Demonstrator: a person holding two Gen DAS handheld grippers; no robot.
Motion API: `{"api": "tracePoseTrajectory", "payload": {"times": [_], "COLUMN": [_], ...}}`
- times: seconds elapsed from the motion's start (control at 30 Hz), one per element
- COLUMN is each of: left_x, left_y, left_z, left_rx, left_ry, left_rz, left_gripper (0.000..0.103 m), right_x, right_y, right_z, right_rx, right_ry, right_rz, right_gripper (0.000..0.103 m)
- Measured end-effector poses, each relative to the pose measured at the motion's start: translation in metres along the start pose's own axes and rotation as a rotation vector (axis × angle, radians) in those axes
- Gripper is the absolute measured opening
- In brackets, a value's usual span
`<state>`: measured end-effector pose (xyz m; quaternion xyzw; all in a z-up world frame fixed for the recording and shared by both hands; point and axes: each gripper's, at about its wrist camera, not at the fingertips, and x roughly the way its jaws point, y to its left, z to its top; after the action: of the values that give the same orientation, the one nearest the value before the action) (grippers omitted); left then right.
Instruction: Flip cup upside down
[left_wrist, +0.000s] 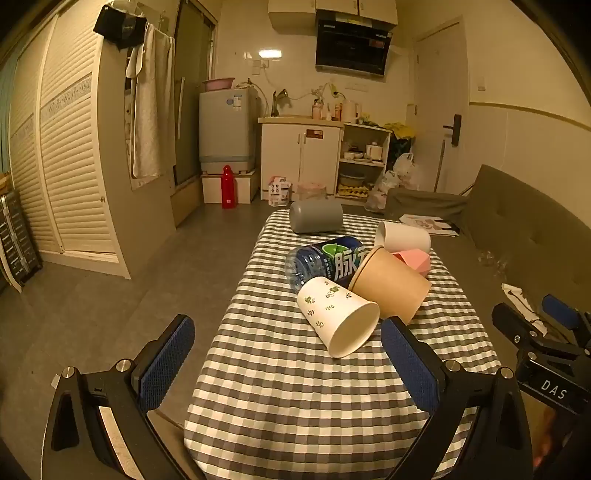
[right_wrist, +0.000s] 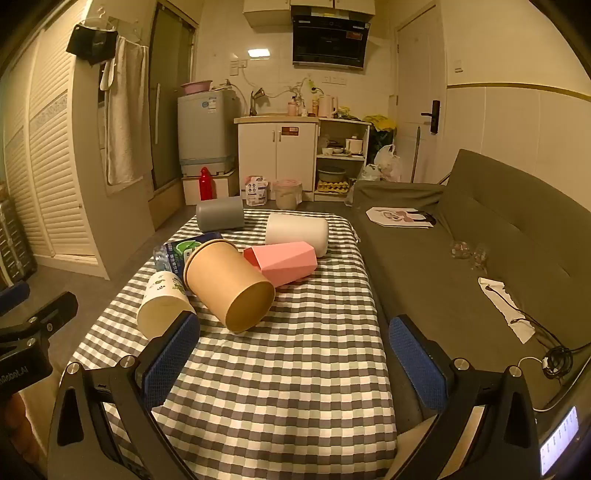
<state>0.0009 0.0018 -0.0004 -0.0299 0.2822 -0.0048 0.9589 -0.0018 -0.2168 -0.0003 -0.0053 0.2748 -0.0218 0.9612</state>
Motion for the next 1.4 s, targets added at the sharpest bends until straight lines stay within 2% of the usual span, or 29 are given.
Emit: {"api": "tracePoseTrajectory", "payload": {"times": [1.4], "left_x": [-0.0035], "left_y": [0.0011], "left_z": [0.0008], "left_rx": [0.019], "left_ry": [-0.019], "left_rz": [0.008], "left_gripper": [0.103], "right_x": [0.0006], "right_y": [-0.0003], "right_z": [-0.0009], "right_rx": [0.0], "right_ry": [0.0], "right_rz": [0.001], "right_gripper": [0.103]}}
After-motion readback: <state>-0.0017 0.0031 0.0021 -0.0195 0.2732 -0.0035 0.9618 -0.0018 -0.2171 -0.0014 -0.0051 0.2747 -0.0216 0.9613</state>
